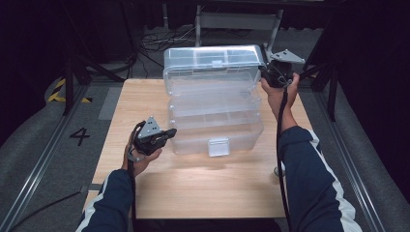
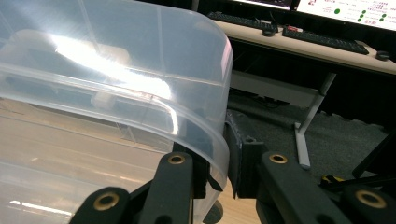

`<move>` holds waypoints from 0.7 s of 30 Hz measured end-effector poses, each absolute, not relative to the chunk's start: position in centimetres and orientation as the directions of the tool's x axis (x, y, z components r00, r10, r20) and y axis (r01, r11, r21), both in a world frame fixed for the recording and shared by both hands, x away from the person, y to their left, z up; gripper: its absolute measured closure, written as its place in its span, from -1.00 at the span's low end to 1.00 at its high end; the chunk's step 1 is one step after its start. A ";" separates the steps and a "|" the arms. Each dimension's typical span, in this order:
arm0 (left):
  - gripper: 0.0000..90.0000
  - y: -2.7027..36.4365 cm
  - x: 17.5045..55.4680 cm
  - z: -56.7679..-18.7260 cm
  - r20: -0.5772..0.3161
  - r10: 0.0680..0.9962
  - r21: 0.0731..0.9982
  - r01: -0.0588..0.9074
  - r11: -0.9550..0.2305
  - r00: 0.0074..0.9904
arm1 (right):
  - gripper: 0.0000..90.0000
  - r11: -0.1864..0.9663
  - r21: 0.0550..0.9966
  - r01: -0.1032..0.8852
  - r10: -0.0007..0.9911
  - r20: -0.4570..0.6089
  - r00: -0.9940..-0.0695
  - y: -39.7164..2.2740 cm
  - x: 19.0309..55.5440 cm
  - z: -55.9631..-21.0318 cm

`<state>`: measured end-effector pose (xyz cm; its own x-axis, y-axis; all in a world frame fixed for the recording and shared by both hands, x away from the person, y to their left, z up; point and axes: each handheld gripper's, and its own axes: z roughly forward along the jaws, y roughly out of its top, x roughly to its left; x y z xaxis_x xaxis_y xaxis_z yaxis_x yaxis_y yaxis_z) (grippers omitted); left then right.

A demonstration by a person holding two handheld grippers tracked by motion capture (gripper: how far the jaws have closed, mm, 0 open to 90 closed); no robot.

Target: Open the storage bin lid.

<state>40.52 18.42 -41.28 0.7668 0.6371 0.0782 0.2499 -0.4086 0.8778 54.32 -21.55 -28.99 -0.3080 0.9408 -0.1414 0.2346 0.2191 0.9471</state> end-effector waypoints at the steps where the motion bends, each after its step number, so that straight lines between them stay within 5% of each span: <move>1: 1.00 18.4 40.5 -41.3 0.074 0.637 0.878 0.252 -0.406 0.767 | 0.81 0.246 0.942 0.227 0.939 -0.173 -0.298 -21.4 54.4 -28.9; 21: 1.00 18.1 40.7 -41.5 0.067 0.641 0.879 0.258 -0.401 0.765 | 0.88 0.263 0.938 0.227 0.934 -0.188 -0.305 -21.2 57.4 -28.7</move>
